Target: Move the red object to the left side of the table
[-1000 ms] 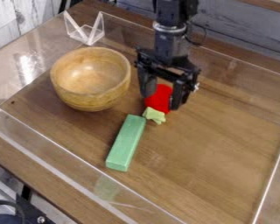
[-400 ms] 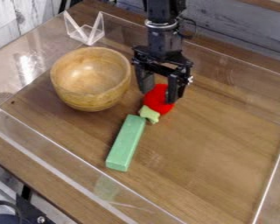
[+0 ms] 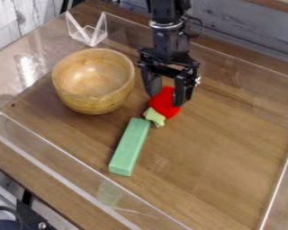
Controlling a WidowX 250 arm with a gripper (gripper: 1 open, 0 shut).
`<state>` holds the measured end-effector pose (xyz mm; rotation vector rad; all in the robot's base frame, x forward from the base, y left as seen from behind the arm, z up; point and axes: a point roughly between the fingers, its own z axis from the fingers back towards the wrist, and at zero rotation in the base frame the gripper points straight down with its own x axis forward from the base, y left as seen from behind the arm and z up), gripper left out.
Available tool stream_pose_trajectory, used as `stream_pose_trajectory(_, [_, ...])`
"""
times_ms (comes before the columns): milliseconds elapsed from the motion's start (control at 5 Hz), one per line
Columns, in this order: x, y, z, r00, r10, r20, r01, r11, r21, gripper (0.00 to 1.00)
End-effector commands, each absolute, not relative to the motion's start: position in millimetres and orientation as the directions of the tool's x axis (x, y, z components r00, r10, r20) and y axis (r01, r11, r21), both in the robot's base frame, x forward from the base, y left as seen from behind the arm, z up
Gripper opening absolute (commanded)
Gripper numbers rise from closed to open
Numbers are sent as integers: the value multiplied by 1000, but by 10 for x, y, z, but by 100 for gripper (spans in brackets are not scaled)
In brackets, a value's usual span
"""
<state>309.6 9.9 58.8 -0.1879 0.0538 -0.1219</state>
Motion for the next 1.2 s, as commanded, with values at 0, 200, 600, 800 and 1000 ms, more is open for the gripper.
stream_pose_trajectory(0, [3146, 122, 736, 993, -119, 10, 119, 976, -181, 100])
stream_pose_trajectory(200, [3144, 126, 729, 993, -118, 10, 118, 976, -182, 100])
stream_pose_trajectory(600, [3144, 140, 719, 994, -113, 10, 113, 977, -181, 100])
stream_pose_trajectory(800, [3145, 145, 713, 994, -111, 11, 111, 977, -182, 100])
stream_pose_trajectory(1000, [3146, 144, 717, 994, -109, 13, 110, 977, -182, 100])
